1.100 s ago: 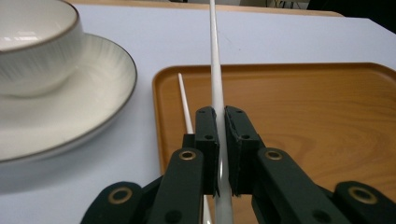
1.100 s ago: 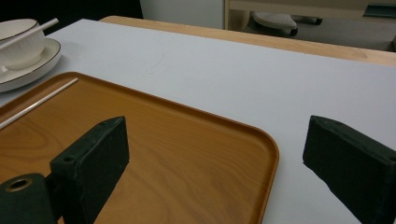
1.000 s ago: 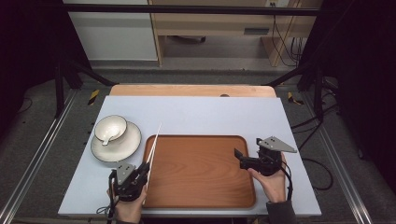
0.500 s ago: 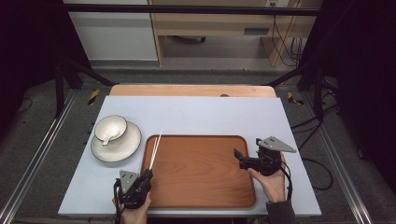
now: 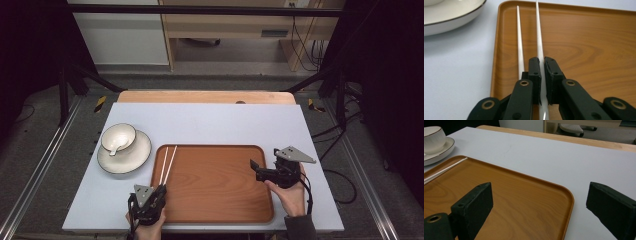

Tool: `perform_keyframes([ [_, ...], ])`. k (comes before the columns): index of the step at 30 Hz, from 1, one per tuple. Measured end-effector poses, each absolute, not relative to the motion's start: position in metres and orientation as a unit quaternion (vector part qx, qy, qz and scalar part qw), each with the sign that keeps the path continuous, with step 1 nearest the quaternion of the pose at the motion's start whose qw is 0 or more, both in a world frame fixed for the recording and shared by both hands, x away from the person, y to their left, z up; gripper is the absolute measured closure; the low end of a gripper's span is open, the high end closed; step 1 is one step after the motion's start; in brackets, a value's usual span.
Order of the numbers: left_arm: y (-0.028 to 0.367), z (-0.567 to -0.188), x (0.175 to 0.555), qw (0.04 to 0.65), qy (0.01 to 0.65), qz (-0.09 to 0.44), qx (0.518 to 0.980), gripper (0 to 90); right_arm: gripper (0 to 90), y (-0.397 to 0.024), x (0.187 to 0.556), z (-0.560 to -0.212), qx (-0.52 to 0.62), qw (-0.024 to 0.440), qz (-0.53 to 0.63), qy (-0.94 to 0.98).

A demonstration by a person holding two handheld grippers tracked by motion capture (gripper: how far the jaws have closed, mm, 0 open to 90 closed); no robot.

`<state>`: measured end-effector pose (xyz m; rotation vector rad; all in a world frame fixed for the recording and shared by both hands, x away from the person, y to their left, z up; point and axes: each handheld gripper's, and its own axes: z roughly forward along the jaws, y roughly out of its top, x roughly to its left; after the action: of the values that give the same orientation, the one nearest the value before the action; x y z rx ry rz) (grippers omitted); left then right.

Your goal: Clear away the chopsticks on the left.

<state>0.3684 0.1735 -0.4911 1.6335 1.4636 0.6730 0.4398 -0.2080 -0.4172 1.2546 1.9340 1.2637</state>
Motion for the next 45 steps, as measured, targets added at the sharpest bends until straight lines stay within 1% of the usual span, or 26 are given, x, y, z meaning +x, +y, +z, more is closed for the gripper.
perform_keyframes([
  [18, 0.170, -0.493, 0.373, 0.398, 0.587, 0.264, 0.654, 83.1, 7.2, -0.208, 0.440, -0.418, 0.461, 0.254, 0.463, 0.713],
  [27, 0.171, -0.492, 0.373, 0.403, 0.584, 0.253, 0.658, 80.0, 7.2, -0.208, 0.440, -0.418, 0.461, 0.252, 0.464, 0.713],
  [32, 0.176, -0.488, 0.375, 0.414, 0.572, 0.232, 0.669, 74.0, 7.2, -0.209, 0.440, -0.417, 0.462, 0.253, 0.466, 0.711],
  [37, 0.186, -0.474, 0.376, 0.428, 0.552, 0.240, 0.675, 68.2, 7.2, -0.210, 0.440, -0.416, 0.463, 0.255, 0.466, 0.709],
  [38, 0.187, -0.472, 0.377, 0.433, 0.546, 0.239, 0.676, 65.8, 7.2, -0.210, 0.440, -0.416, 0.463, 0.255, 0.466, 0.709],
  [45, 0.197, -0.447, 0.387, 0.447, 0.487, 0.251, 0.707, 58.0, 7.1, -0.212, 0.439, -0.416, 0.465, 0.255, 0.467, 0.708],
])
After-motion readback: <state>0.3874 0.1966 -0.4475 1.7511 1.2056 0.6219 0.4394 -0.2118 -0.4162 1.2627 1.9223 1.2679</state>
